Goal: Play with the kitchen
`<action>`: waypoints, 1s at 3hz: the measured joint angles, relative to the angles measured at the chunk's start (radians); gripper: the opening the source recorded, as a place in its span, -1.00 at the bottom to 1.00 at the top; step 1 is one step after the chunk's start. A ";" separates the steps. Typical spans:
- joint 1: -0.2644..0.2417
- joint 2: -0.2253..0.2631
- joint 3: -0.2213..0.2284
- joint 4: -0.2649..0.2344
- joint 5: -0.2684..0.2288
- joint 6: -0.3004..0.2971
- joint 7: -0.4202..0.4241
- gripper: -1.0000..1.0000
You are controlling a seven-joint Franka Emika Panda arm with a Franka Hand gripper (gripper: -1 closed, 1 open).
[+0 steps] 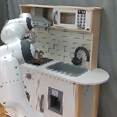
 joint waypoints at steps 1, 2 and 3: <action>0.013 0.069 0.000 -0.086 -0.043 0.003 0.000 -1.00; 0.025 0.141 0.001 -0.170 -0.088 0.013 0.003 -1.00; 0.032 0.205 0.001 -0.245 -0.127 0.033 0.010 -1.00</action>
